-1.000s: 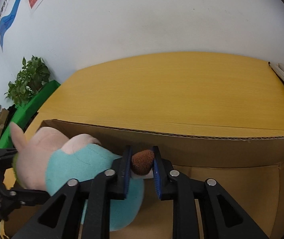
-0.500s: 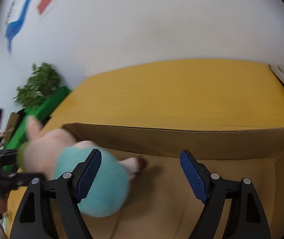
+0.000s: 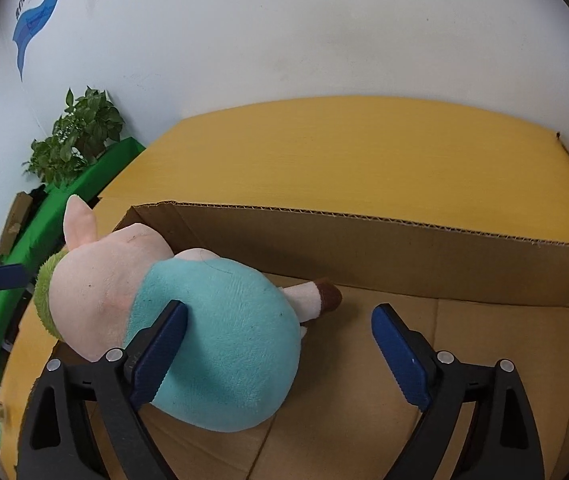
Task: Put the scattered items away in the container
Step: 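Lower the plush into the box and open both grippers, then move the right gripper down to the black sunglasses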
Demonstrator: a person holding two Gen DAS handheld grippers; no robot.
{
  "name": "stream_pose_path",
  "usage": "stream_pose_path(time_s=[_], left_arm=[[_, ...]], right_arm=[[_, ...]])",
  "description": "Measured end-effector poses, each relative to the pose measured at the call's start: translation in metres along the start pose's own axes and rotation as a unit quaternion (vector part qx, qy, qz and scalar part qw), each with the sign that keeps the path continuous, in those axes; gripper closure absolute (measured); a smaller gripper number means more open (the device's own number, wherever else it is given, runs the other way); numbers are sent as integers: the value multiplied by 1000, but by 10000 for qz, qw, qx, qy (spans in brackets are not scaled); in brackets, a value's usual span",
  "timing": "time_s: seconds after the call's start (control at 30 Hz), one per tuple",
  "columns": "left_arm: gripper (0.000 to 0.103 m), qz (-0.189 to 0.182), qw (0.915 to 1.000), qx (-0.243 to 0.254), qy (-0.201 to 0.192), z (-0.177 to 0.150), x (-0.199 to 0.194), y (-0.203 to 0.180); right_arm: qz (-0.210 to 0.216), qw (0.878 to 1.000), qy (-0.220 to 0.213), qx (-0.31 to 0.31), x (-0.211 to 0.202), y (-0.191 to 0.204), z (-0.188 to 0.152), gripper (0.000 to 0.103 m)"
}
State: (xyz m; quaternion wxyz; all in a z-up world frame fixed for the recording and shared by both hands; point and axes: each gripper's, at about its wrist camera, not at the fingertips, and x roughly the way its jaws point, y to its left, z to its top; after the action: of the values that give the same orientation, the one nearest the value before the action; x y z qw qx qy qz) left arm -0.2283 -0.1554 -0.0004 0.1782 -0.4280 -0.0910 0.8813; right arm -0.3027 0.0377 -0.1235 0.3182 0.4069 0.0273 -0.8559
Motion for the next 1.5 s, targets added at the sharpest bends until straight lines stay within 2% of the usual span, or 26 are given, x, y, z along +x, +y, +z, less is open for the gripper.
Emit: stream_pose_path(time_s=[0.1,0.17,0.37,0.5,0.73,0.93,1.13,1.3,1.5], left_arm=[[14,-81,9994,107,-329,-15,-35,-16],[14,-100,9981,244,-562,-27,-61,-29],[14,-108,9891,626,-1331,-63,-134,-73],[8,-1,9826,914,-1615,-90,-162,-99],[8,-69,9851,823,-1507,-142,-164,-124],[8,-155,9866,726,-1451,-176,-158,-144],[8,-232,9891,696,-1277,-192,-147,-159],[8,-293,9900,770,-1149,-207,-138,-169],[8,-646,9933,569,-776,-236,-122,-168]], right_arm=[[-143,9999,-60,-31,-4,17,7,4],[-231,9996,-184,-23,-25,18,8,4],[-133,9978,-649,-57,-111,35,4,1],[-258,9949,-915,-328,-171,58,-14,1],[-675,9897,-1189,-434,-248,88,-68,0],[-1113,9841,-1264,-564,-279,98,-106,0],[-1328,9794,-1374,-658,-302,101,-130,0],[-1260,9811,-1324,-639,-313,97,-146,0],[-813,9893,-957,-739,-323,74,-190,0]])
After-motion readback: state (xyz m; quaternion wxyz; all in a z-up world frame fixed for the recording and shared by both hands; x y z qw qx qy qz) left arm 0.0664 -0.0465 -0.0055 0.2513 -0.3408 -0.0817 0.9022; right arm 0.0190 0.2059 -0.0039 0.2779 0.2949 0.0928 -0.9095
